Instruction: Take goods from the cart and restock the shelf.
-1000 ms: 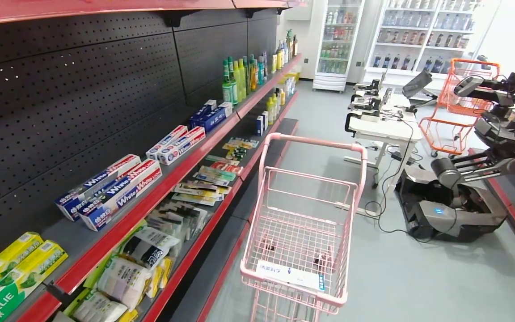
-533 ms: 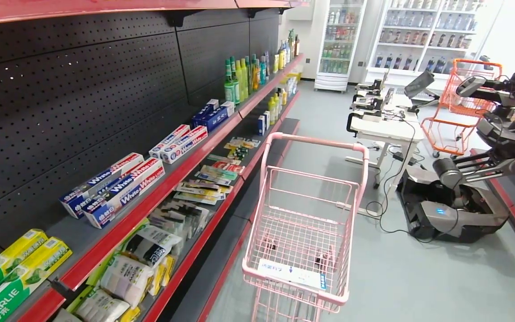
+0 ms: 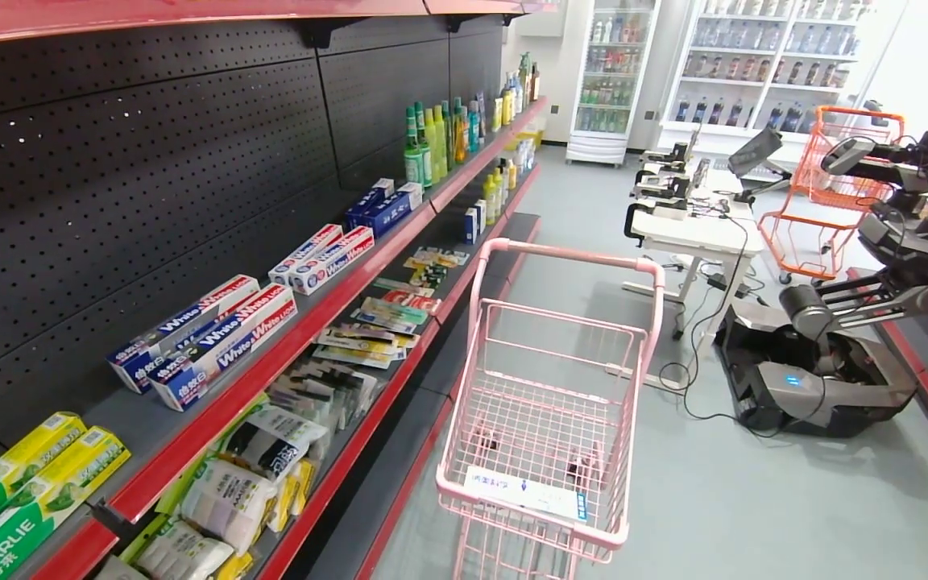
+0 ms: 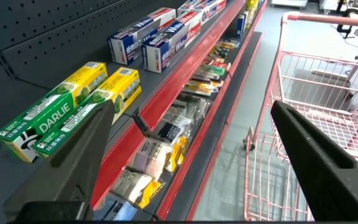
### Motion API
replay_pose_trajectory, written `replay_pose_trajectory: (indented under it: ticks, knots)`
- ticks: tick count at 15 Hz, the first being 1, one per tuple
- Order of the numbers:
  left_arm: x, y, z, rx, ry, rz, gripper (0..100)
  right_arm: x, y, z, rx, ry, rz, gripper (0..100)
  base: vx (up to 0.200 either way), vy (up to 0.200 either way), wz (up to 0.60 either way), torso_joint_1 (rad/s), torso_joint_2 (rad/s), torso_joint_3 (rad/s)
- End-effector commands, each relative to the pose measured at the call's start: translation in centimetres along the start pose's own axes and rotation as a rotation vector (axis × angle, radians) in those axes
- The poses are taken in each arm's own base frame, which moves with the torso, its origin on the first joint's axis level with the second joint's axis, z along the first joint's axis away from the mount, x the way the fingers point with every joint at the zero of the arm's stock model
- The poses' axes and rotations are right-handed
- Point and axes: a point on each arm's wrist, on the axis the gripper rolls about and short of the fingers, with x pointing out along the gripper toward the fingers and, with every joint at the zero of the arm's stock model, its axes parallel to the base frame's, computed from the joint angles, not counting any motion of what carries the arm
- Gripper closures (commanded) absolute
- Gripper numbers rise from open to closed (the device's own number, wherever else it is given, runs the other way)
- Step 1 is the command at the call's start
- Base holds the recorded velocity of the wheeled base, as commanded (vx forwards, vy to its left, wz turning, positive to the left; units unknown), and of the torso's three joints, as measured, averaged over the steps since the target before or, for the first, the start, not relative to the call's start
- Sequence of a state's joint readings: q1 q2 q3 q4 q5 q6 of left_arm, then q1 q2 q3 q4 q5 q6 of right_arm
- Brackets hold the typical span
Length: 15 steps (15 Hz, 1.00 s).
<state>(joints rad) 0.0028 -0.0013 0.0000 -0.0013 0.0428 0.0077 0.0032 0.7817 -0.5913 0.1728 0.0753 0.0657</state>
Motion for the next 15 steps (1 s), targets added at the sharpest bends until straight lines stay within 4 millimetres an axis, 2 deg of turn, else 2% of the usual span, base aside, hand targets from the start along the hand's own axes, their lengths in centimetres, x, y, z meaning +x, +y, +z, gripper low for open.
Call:
replay_pose_trajectory:
  ticks: [1,2,3,4,5,6,7,9,13,15]
  knots:
    - [0.0,0.0,0.0,0.000,0.001,0.000,0,14.0,-1.0,1.0,-0.107,0.495,0.132,0,0.000,0.000,0.00,0.000,0.00,0.000]
    - [0.0,0.0,0.0,0.000,0.001,0.000,0,19.5,-3.0,-0.1,-0.287,0.594,0.184,0,0.000,0.000,0.00,0.000,0.00,0.000]
    - [0.0,0.0,0.0,0.002,0.001,0.000,0,21.0,-3.6,-0.5,-0.328,0.618,0.209,0,0.000,0.000,0.00,0.000,0.00,0.000]
    - [0.0,0.0,0.0,0.000,0.001,0.000,0,24.2,-4.4,-1.2,-0.436,0.632,0.317,0,0.000,0.000,0.00,0.000,0.00,0.000]
    - [0.0,0.0,0.0,0.002,0.001,0.000,0,26.2,-4.6,-1.9,-0.518,0.645,0.368,0,0.000,0.000,0.00,0.000,0.00,0.000]
    - [0.0,0.0,0.0,0.000,0.001,0.000,0,27.2,-4.3,-2.0,-0.559,0.644,0.392,0,0.000,0.000,0.00,0.000,0.00,0.000]
    - [0.0,0.0,0.0,0.002,0.001,0.000,0,29.9,-3.0,-2.3,-0.604,0.644,0.430,0,0.000,0.000,0.00,0.000,0.00,0.000]
    - [0.0,0.0,0.0,0.000,0.001,0.000,0,32.7,-1.2,-2.2,-0.651,0.612,0.464,0,0.000,0.000,0.00,0.000,0.00,0.000]
    - [0.0,0.0,0.0,0.002,0.001,0.000,0,35.8,1.4,-3.5,-0.715,0.627,0.494,0,0.000,0.000,0.00,0.000,0.00,0.000]
    - [0.0,0.0,0.0,0.002,0.001,0.000,0,37.6,3.5,-4.2,-0.747,0.602,0.527,0,0.000,0.000,0.00,0.000,0.00,0.000]
